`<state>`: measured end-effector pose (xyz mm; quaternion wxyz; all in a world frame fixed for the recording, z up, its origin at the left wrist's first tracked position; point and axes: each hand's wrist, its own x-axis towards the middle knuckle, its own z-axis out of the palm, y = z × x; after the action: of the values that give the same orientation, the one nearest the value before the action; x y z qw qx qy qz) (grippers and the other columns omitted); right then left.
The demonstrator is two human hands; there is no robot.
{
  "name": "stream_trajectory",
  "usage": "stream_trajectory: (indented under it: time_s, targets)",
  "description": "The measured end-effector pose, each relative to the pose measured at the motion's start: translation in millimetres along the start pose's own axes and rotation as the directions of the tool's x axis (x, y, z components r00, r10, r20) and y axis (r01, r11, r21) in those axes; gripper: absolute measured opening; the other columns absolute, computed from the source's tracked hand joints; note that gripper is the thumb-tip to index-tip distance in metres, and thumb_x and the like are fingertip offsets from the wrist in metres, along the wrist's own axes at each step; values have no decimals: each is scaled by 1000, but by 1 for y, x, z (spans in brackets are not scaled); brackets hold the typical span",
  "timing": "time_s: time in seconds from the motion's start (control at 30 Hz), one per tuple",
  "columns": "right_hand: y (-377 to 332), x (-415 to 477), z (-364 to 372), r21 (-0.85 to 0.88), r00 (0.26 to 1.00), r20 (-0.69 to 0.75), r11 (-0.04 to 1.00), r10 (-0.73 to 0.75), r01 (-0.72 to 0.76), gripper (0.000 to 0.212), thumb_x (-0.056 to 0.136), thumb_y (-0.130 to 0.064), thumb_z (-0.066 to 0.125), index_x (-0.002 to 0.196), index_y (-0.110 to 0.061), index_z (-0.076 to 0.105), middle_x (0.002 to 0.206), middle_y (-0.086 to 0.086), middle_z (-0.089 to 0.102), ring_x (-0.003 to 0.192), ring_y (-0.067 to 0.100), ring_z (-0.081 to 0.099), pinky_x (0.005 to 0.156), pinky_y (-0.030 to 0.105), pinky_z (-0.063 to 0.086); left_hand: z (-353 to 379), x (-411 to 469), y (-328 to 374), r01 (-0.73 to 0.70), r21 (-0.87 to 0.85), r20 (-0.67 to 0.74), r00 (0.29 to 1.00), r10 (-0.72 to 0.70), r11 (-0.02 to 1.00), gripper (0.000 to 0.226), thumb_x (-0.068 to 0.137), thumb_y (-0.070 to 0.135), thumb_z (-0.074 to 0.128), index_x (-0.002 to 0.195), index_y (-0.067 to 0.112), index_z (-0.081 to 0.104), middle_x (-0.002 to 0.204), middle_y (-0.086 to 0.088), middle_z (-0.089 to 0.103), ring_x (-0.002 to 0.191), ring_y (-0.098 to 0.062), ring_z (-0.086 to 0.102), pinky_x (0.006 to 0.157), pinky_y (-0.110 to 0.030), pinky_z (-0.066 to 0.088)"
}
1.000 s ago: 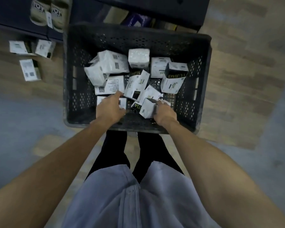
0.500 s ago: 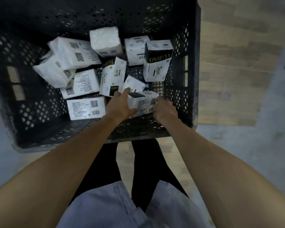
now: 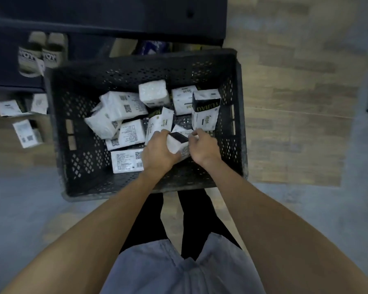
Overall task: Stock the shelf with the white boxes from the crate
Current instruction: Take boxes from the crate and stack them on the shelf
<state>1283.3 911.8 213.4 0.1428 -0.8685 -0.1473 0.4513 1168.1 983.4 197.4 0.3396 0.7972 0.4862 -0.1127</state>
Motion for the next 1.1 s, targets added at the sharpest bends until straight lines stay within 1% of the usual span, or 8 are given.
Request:
stream_trajectory:
  time_s: [0.07,0.17,0.4,0.57,0.73,0.87,1.0,1.1]
  targets:
    - [-24,-9,-8,81,1000,0,997,16,-16,37,103,-39,43,128,-15,56,123,15,61,111,32,58,90,37,49,-24,-5,10,-36,46,-65,997,39,998,64,69,45,81,122,21,54,114,0,58,97,-25,61,64,-33,42]
    - [-60,-23,-24,115,1000,-2,993,-11,11,38,100,-43,45,121,-14,57,117,11,64,97,24,58,79,32,45,-63,-11,25,-80,42,-153,984,85,996,62,71,42,80,125,26,53,118,3,56,102,-22,58,66,-35,46]
    - [-136,-61,-58,265,998,-59,964,-18,34,65,92,-62,47,127,-9,58,123,12,64,112,32,60,95,39,49,-137,-30,46,-192,-311,-222,967,125,931,62,71,16,81,126,27,53,117,0,48,108,-22,50,81,-38,48]
    - [-169,-90,-80,235,992,-86,966,-92,110,49,74,-56,69,103,-16,68,106,4,70,95,23,67,86,41,58,-180,-46,25,-314,-322,-264,936,234,893,65,70,25,84,123,22,47,115,5,47,107,-14,51,86,-33,49]
    - [-198,-120,-108,-10,957,-140,966,-256,257,44,69,-52,74,103,-25,71,102,-6,66,85,10,63,64,24,54,-231,-55,-13,-426,7,-212,883,418,905,78,73,60,71,136,25,41,127,8,44,115,-10,48,88,-36,50]
    - [-212,-146,-132,-153,904,-134,909,-407,387,48,69,-52,74,113,-33,69,100,-12,63,94,9,57,70,19,41,-287,-47,-33,-436,130,-154,878,452,891,74,76,34,71,142,32,35,134,7,41,122,-18,50,93,-40,49]
    - [-225,-172,-149,-212,836,-60,826,-545,523,46,68,-46,75,112,-36,67,107,-10,68,101,8,61,75,18,45,-332,-40,-26,-394,-17,-170,907,385,919,99,72,18,81,147,45,22,134,-2,45,109,-20,56,94,-39,50]
    - [-236,-195,-160,-238,786,-3,764,-618,599,46,68,-45,76,112,-42,62,108,-12,65,103,8,59,73,19,44,-355,-45,-12,-436,-152,-152,897,415,887,115,63,22,89,150,45,17,132,-1,48,118,-17,52,104,-37,44]
